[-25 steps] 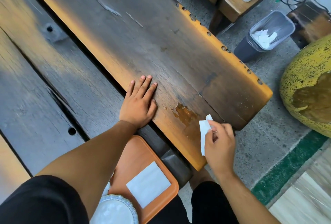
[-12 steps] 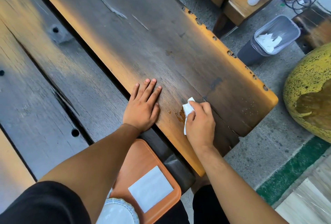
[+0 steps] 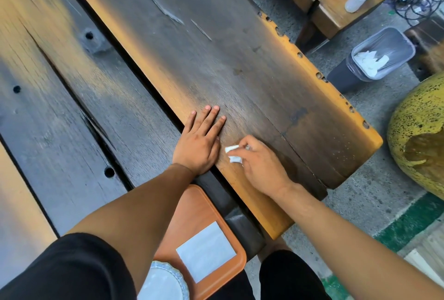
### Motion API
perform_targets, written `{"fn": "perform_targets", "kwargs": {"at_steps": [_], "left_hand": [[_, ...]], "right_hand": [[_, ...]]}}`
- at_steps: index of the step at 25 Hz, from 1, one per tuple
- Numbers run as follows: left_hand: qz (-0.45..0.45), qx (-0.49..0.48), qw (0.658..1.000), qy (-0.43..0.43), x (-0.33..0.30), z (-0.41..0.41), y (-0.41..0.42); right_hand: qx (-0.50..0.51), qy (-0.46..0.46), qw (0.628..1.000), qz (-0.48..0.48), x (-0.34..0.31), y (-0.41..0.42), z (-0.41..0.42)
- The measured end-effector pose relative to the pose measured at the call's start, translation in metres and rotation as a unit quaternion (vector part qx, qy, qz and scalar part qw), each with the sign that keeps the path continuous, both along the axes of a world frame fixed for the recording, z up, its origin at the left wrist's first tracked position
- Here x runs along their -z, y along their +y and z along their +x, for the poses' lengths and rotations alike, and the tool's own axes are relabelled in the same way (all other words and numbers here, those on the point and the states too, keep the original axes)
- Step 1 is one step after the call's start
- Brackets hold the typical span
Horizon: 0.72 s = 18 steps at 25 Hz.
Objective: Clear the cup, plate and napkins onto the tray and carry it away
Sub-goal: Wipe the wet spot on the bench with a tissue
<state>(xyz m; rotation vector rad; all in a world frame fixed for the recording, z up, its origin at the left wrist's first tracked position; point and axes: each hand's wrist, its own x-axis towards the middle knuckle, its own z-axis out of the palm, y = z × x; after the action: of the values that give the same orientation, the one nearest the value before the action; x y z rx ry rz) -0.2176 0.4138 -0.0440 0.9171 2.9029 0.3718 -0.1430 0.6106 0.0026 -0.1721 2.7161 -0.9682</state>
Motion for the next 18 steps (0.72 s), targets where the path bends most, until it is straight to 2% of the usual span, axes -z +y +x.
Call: {"fn": "perform_targets", "kwargs": {"at_steps": [2, 4, 8, 12, 13, 15, 18], "left_hand": [[-0.001, -0.001, 1.0, -0.001, 0.0, 0.0, 0.001], [-0.004, -0.002, 1.0, -0.002, -0.001, 0.0, 0.0], [-0.005, -0.003, 1.0, -0.002, -0.001, 0.0, 0.001], [-0.005, -0.007, 1.0, -0.003, -0.001, 0.0, 0.002], [-0.006, -0.006, 1.0, -0.004, -0.001, 0.0, 0.002], [-0.004, -0.007, 1.0, -0.003, -0.001, 0.0, 0.002], [-0.001, -0.01, 1.0, -0.001, -0.001, 0.0, 0.002]], "right_hand": [[-0.09, -0.011, 0.996, 0.005, -0.004, 0.017, 0.008], [-0.137, -0.011, 0.99, 0.004, -0.004, 0.034, 0.017], [-0.145, -0.033, 0.989, 0.004, -0.012, 0.064, 0.04], [-0.181, -0.084, 0.979, 0.048, -0.017, 0.087, 0.069], [-0.176, -0.104, 0.978, 0.035, -0.018, 0.094, 0.075], [-0.098, -0.159, 0.982, -0.021, -0.024, 0.104, 0.082], [0.085, -0.124, 0.988, -0.026, -0.026, 0.105, 0.085]]}}
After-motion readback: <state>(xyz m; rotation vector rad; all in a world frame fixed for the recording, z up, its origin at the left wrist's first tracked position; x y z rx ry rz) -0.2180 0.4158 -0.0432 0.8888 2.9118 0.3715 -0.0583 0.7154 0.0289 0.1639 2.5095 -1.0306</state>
